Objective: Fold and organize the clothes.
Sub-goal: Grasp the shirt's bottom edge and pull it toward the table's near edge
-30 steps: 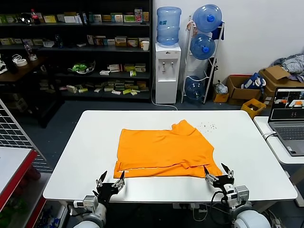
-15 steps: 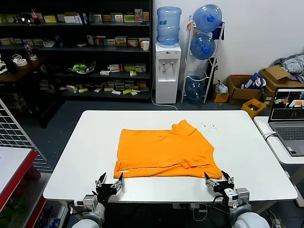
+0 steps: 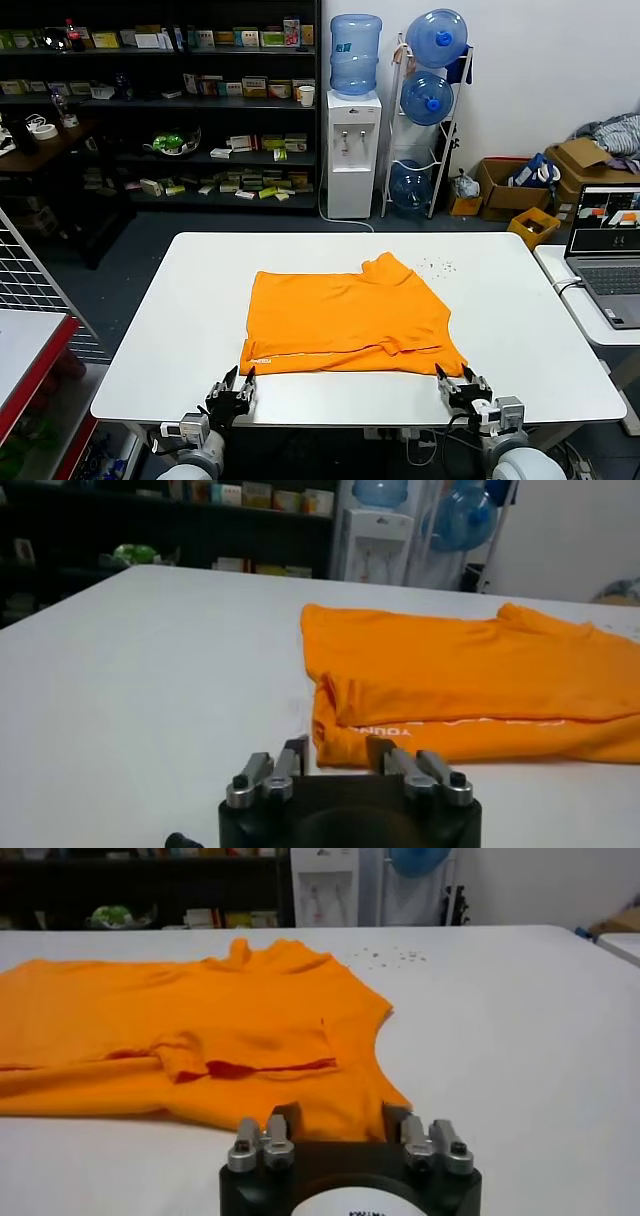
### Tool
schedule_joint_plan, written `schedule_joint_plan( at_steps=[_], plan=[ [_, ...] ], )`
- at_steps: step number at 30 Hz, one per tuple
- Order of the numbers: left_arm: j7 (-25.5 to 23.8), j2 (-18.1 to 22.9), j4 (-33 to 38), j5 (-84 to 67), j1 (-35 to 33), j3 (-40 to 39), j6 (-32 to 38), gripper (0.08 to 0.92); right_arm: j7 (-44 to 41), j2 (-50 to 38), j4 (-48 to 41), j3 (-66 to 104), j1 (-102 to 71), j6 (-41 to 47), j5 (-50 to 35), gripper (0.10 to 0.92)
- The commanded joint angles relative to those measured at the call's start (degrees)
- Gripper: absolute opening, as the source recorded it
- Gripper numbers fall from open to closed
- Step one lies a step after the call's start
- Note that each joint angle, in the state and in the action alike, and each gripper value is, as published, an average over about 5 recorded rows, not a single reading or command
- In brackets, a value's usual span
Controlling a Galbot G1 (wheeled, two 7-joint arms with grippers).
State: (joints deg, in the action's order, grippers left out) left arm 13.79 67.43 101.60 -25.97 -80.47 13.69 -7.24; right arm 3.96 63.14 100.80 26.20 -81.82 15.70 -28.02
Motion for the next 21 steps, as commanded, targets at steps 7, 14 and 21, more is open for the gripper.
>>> schedule_joint_plan(
  at_steps=[7,14,21],
  plan=[
    [0.45,0.00,0.70,0.01,-0.02,-0.01,0.20,0.171,0.40,0.09,1.36,0.30,-0.65,-0.80,-0.57,0.230],
    [2.14,-0.86,4.72,-0.79,-0.80,0.41,-0.05,0.090,2.21,-0.86,5.51,1.17,-1.84,-2.55,-2.80,0.124],
    [3.91,-4.04,11.75,-3.93,-4.57,2.98,-1.90,0.090,4.18,-2.84,9.24,3.19,-4.80,-2.11,-4.49,0.124]
  ],
)
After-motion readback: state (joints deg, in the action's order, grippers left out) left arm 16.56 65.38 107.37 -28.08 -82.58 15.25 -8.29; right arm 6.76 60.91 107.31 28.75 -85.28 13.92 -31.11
